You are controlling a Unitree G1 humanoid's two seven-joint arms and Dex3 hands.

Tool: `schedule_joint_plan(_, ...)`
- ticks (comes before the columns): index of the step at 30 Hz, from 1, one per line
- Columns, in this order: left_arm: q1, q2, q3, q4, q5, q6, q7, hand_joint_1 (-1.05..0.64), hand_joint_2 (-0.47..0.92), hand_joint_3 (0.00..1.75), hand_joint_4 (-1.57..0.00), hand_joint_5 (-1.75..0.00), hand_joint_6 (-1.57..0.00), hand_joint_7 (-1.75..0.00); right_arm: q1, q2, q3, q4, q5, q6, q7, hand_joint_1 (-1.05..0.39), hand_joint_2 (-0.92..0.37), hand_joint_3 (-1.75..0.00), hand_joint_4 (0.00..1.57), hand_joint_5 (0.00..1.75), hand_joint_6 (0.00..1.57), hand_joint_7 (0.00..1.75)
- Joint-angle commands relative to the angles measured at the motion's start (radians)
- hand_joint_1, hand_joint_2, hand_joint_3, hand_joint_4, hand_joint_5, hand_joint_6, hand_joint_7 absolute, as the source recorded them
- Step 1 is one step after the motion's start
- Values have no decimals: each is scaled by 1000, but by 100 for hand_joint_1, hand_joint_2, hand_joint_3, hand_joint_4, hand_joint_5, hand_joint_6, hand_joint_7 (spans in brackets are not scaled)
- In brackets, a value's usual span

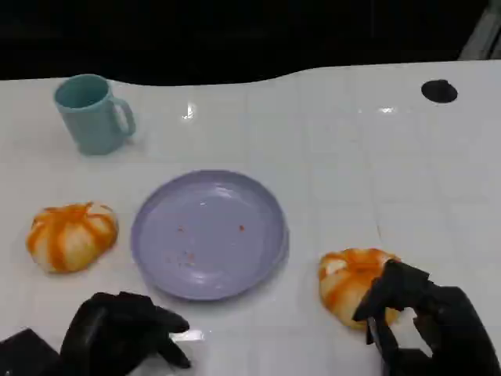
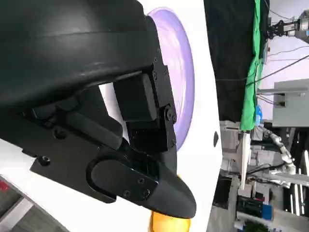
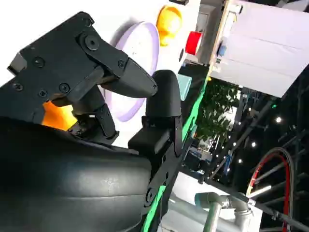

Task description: Grasp the bread from the table and place it into the plate.

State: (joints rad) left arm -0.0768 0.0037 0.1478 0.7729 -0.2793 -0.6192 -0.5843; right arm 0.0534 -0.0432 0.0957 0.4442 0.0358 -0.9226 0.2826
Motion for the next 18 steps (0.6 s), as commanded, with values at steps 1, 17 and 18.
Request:
schedule_joint_plan(1,-5,13,8,7,0,-10,-1,-105,89,0,-148,-66,-157,-20,5,-10,-5,-7,16,-2,2,-34,-47,-116,82,175,78,146)
schedule_joint_plan(17,-1,13,9,-2,-3,-4,0,-105,88,0,-149,-66,-157,-20,1,-10,-6,0,19,-12,11,-33,-47,-115,82,175,79,144)
schedule_joint_plan(18,-1,13,10,-2,-4,-4,-3,-105,88,0,-149,-66,-157,-20,2,-10,-7,-3,19,-9,10,-33,-47,-115,81,175,79,144)
